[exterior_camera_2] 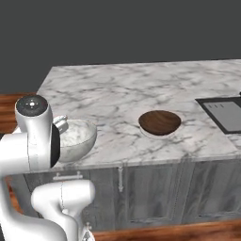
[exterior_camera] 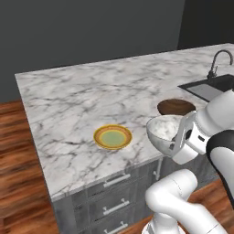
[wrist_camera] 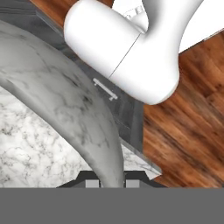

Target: Move the bowls from the cabinet to the plates on the dining table.

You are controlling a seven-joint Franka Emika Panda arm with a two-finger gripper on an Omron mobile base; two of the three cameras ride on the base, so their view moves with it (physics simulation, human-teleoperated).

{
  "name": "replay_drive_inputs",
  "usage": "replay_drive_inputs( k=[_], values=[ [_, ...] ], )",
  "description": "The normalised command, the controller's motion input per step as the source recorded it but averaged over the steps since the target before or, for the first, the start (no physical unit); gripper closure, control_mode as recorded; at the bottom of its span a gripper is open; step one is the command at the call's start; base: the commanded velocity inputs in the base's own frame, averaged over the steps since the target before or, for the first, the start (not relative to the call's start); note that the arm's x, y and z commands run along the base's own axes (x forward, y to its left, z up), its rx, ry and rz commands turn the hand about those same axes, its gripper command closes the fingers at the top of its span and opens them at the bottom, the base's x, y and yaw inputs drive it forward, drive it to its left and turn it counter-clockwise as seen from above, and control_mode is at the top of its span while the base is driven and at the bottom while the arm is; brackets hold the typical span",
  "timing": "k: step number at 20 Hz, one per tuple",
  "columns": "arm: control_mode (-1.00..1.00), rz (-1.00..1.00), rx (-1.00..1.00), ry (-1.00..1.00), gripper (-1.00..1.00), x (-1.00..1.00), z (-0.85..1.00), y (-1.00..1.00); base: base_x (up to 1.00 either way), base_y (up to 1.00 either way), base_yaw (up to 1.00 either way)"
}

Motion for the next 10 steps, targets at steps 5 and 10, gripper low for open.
replay_drive_inputs(
  k=[5, 10],
  values=[
    [1.00, 0.00, 0.00, 0.00, 1.00, 0.00, 0.00, 0.00, 0.27, 0.00, 0.07],
    [1.00, 0.00, 0.00, 0.00, 1.00, 0.00, 0.00, 0.00, 0.20, 0.00, 0.07]
  ],
)
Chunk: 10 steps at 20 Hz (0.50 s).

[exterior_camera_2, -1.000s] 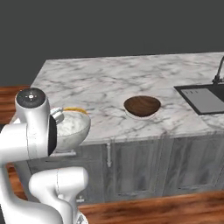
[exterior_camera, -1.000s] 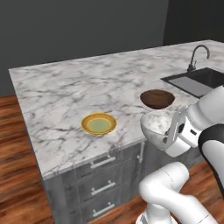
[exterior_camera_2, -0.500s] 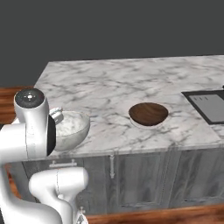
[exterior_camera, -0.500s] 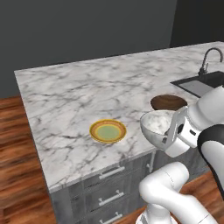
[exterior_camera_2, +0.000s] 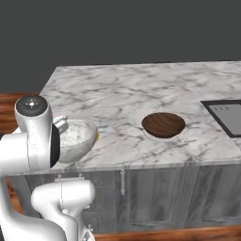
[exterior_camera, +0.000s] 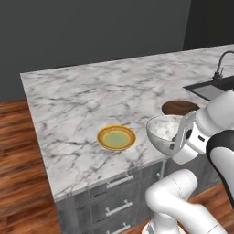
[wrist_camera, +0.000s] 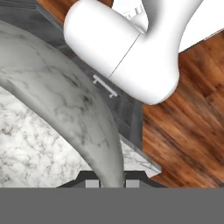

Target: Move the bowls from the cabinet to the plates on the dining table.

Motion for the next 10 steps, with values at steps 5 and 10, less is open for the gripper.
replay_drive_inputs(
  k=[5, 10],
  values=[
    [1.00, 0.00, 0.00, 0.00, 1.00, 0.00, 0.00, 0.00, 0.36, 0.00, 0.04],
    [1.00, 0.00, 0.00, 0.00, 1.00, 0.00, 0.00, 0.00, 0.33, 0.00, 0.02]
  ],
)
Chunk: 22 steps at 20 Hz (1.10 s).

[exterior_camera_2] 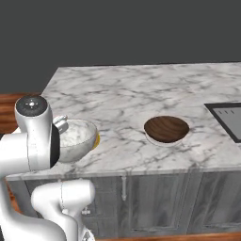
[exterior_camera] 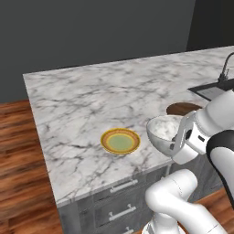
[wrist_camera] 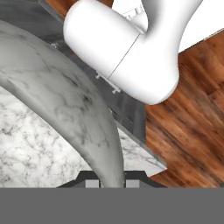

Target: Move the bowls from the cabinet to the plates on the dining table.

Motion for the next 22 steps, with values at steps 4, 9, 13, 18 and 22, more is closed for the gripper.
replay_drive_inputs(
  k=[4, 9, 13, 18, 22],
  values=[
    [1.00, 0.00, 0.00, 0.00, 1.00, 0.00, 0.00, 0.00, 0.34, 0.00, 0.01],
    [1.00, 0.00, 0.00, 0.00, 1.00, 0.00, 0.00, 0.00, 0.31, 0.00, 0.01],
    [-1.00, 0.02, 0.00, 0.00, 1.00, 0.19, 0.00, 0.00, 0.00, 0.00, 0.00],
    [-1.00, 0.03, 0.00, 0.00, 1.00, 0.29, -0.05, 0.00, 0.00, 0.00, 0.00],
    [-1.00, 0.06, 0.00, 0.00, 1.00, 0.38, -0.26, 0.02, 0.00, 0.00, 0.00]
  ],
)
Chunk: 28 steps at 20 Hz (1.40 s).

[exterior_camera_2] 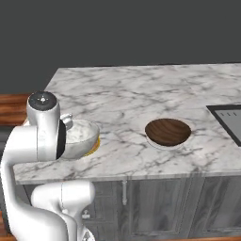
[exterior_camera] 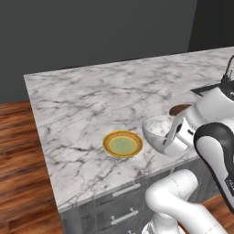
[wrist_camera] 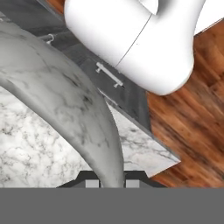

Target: Move the bowls from the cabinet to the plates on the dining table.

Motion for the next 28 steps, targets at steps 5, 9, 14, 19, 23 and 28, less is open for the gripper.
replay_drive_inputs(
  k=[5, 9, 14, 19, 23, 28],
  values=[
    [-1.00, 0.10, -0.03, 0.00, 1.00, 0.42, -0.37, 0.02, 0.00, 0.00, 0.00],
    [-1.00, 0.12, -0.12, -0.06, 1.00, 0.35, -0.32, 0.05, 0.00, 0.00, 0.00],
    [-1.00, 0.15, -0.16, -0.13, 1.00, 0.25, -0.23, 0.02, 0.00, 0.00, 0.00],
    [-1.00, 0.16, -0.11, -0.11, 1.00, 0.29, -0.09, 0.02, 0.00, 0.00, 0.00],
    [-1.00, 0.18, -0.01, -0.02, 1.00, 0.35, -0.07, 0.11, 0.00, 0.00, 0.00],
    [-1.00, 0.20, 0.00, 0.00, 1.00, 0.37, -0.11, 0.13, 0.00, 0.00, 0.00]
  ],
)
